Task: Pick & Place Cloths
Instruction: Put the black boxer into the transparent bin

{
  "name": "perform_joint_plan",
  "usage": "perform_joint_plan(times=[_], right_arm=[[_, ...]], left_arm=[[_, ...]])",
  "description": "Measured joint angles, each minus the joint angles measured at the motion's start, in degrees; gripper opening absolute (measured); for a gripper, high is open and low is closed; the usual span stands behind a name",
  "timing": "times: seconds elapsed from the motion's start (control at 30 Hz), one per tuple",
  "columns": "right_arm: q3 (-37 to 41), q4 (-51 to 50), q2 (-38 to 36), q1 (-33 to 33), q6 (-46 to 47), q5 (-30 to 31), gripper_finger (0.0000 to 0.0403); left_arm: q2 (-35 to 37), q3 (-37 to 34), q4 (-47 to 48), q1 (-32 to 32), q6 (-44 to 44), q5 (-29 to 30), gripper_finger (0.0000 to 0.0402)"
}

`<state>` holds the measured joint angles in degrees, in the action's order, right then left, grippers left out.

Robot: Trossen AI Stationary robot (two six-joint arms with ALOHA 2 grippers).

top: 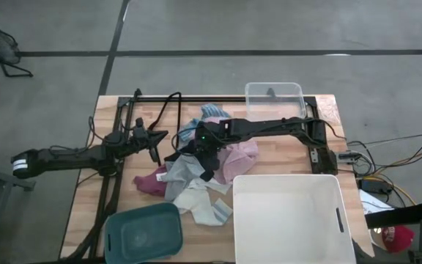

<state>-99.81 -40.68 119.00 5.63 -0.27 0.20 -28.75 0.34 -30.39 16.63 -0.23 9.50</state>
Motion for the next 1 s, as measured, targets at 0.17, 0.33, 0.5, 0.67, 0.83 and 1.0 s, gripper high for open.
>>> perform_joint_plan(times=[0.17, 0.33, 0.5, 0.67, 0.83, 1.0], right_arm=[[0.00, -0.35, -0.85, -0.16, -1.31, 0.03, 0.0019], [-1.30, -2.67, -4.67, -0.19, -1.27, 1.77, 0.0012], [-1.33, -4.14, -11.16, -0.55, -2.27, 10.68, 0.0011], [-1.31, -6.63, -18.71, -0.51, -1.37, 19.18, 0.0012], [-1.25, -8.44, -25.52, -0.51, -1.33, 28.08, 0.0010], [-1.22, -8.65, -31.33, -0.38, -1.47, 38.01, 0.0011]], left_arm=[[0.00, 0.00, 0.00, 0.01, 0.00, 0.01, 0.0014], [0.00, 0.00, 0.02, 0.02, 0.02, 0.02, 0.0014], [0.00, 0.00, 0.04, 0.01, 0.01, 0.01, 0.0014], [0.00, 0.00, 0.06, 0.02, 0.02, 0.02, 0.0014], [0.00, 0.00, 0.20, 0.02, 0.00, 0.01, 0.0014], [0.00, 0.00, 0.50, 0.00, 0.00, 0.02, 0.0014]])
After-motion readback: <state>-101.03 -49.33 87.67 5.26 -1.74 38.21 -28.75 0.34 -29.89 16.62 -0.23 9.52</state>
